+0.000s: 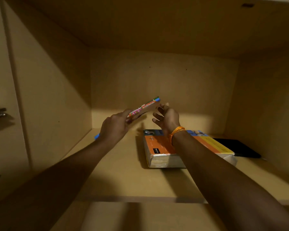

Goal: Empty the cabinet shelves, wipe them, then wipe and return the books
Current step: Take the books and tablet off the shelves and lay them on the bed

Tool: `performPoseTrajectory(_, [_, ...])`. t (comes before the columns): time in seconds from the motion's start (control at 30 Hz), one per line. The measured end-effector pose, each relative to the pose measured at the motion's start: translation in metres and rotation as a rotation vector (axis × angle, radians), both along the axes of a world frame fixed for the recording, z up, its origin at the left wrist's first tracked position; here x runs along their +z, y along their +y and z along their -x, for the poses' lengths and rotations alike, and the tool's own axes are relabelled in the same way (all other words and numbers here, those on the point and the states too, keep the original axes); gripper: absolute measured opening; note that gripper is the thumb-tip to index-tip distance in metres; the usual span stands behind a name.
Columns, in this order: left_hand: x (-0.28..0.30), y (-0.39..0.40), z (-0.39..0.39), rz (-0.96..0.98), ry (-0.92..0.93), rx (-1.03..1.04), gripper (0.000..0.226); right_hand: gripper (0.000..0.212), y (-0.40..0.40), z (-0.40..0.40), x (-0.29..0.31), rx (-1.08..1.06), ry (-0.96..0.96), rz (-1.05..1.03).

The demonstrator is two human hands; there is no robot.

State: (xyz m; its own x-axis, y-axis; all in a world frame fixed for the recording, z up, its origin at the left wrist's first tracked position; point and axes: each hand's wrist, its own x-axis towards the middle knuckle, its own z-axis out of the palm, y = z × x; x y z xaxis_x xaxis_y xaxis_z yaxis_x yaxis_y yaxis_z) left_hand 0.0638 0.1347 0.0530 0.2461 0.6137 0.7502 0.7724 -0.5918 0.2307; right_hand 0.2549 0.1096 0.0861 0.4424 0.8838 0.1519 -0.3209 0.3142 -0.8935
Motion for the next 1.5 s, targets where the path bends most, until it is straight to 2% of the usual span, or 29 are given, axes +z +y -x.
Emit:
performPoseTrajectory(0.13, [0.021,-0.023,0.012,-0.022,-0.174,-0.125,0.043,0.039,-0.015,0.007,0.007,0.068,-0.094,-0.030])
performPoseTrajectory(0.3, [0.039,-0.051,0.019,0.062,-0.370,-0.275,0.034,0.085,-0.024,0.012,0.012,0.129,-0.215,-0.026])
performPoseTrajectory(0.37, [0.046,-0.062,0.018,0.117,-0.445,-0.370,0.028,0.094,-0.030,0.014,0.012,0.145,-0.274,-0.029])
performPoseTrajectory(0.5, [0.056,-0.076,0.016,0.261,-0.603,-0.562,0.021,0.052,-0.044,0.016,0.011,0.110,-0.343,-0.144])
performPoseTrajectory(0.7, [0.059,-0.090,0.008,0.399,-0.762,-0.742,0.028,0.033,-0.074,0.011,0.011,0.061,-0.158,-0.354])
performPoseTrajectory(0.83, [0.059,-0.095,-0.001,0.515,-0.819,-0.846,0.028,0.032,-0.102,0.008,0.015,-0.062,-0.144,-0.386])
performPoseTrajectory(1.0, [0.047,-0.105,-0.028,0.714,-0.883,-1.001,0.026,0.021,-0.147,-0.008,0.012,-0.247,-0.218,-0.383])
performPoseTrajectory(1.2, [0.017,-0.134,-0.077,0.894,-0.887,-1.131,0.022,0.021,-0.222,-0.031,-0.008,-0.513,-0.317,-0.274])
performPoseTrajectory(1.33, [-0.002,-0.169,-0.100,0.879,-0.859,-1.195,0.018,0.017,-0.273,-0.037,-0.023,-0.638,-0.322,-0.248])
performPoseTrajectory(1.5, [-0.023,-0.228,-0.121,0.927,-0.759,-1.328,0.012,0.023,-0.355,-0.040,-0.039,-0.822,-0.354,-0.213])
